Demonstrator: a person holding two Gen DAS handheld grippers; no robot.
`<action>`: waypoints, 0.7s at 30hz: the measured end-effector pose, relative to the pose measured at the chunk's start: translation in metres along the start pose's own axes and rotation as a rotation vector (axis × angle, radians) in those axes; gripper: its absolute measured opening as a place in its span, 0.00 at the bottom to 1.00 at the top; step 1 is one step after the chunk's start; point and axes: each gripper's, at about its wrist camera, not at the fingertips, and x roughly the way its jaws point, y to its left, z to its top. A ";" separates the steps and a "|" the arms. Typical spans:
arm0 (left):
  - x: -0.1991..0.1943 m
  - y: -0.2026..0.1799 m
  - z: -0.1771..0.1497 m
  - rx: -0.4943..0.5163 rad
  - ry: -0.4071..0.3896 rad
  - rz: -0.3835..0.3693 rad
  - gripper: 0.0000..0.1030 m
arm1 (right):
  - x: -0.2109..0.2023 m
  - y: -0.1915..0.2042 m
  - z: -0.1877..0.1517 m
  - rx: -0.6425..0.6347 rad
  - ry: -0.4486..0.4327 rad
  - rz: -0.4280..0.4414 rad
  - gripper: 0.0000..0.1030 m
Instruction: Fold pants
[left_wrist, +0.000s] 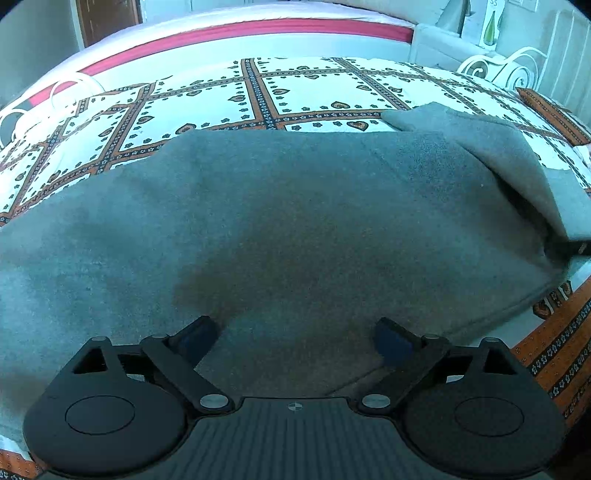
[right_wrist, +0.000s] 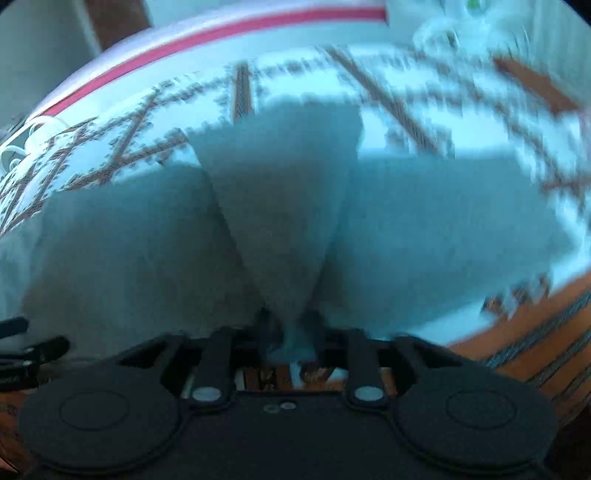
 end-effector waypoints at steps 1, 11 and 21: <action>0.000 0.000 0.000 -0.001 0.000 0.001 0.94 | -0.009 0.002 0.003 -0.042 -0.042 -0.013 0.20; -0.001 0.001 0.000 -0.015 -0.007 -0.002 0.96 | 0.021 0.046 0.042 -0.312 -0.069 -0.029 0.21; 0.001 -0.025 0.012 -0.030 -0.008 -0.078 0.96 | 0.049 0.040 0.041 -0.289 -0.022 -0.060 0.04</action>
